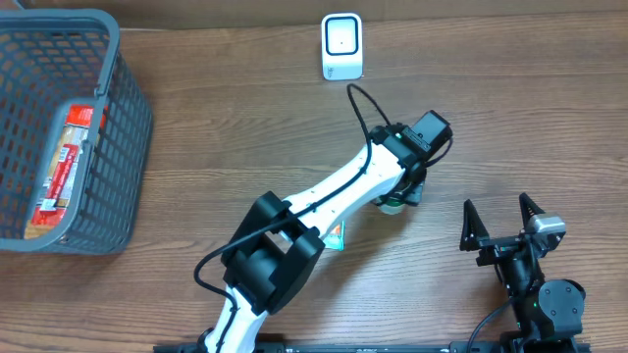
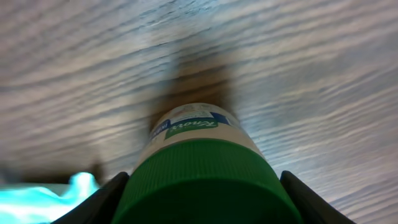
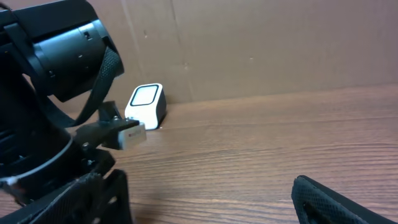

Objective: Scan the item barcode

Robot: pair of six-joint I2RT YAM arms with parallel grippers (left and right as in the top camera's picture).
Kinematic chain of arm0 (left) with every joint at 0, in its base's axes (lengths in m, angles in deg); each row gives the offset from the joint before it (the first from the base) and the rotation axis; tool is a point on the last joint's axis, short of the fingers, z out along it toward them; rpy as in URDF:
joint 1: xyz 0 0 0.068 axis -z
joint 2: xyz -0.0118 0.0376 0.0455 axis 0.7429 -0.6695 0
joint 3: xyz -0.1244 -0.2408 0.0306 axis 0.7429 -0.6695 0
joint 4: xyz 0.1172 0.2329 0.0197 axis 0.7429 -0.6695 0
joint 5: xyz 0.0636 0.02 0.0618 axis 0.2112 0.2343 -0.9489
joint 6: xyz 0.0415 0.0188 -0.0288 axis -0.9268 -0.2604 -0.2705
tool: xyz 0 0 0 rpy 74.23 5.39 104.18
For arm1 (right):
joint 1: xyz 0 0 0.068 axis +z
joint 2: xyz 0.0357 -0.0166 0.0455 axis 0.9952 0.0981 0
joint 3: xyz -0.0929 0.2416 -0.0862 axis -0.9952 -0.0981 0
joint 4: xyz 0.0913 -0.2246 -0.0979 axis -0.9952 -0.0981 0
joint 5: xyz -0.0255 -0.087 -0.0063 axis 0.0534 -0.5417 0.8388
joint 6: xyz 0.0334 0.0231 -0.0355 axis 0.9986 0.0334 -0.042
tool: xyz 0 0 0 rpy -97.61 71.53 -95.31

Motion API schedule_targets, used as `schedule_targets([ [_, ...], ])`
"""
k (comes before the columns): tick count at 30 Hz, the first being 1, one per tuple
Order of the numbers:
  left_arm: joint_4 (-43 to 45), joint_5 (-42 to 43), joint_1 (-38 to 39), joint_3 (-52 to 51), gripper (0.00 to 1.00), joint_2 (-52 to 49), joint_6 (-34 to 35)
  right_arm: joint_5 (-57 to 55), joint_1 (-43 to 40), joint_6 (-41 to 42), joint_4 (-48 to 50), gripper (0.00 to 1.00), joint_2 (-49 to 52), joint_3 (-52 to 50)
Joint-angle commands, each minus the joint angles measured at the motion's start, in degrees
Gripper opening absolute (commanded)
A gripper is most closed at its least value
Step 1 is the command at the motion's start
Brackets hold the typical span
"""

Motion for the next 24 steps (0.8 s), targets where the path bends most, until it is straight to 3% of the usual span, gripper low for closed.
schedule_targets([
  [1,-1.3,-0.5,-0.7,3.6,0.57,-0.2,-20.4,-0.3,-0.4,-0.1,0.3,1.00,0.0,-0.6],
  [4,-2.8,-0.5,-0.5,5.1,0.69,-0.2,-31.7,-0.3,-0.4,-0.1,0.3,1.00,0.0,-0.6],
  [7,-2.6,-0.5,-0.5,5.2,0.84,-0.2,-38.1,-0.4,-0.4,-0.1,0.3,1.00,0.0,-0.6],
  [10,-2.3,-0.8,-0.5,5.2,1.00,-0.2,-39.2,-0.3,-0.4,-0.1,0.3,1.00,0.0,-0.6],
  [15,-2.4,-0.7,-0.8,6.0,1.00,-0.2,-28.1,-0.4,-0.4,-0.1,0.3,1.00,0.0,-0.6],
  [24,-4.9,-0.5,-0.7,6.0,1.00,-0.3,1.6,-0.3,-0.4,-0.1,0.3,1.00,0.0,-0.6],
])
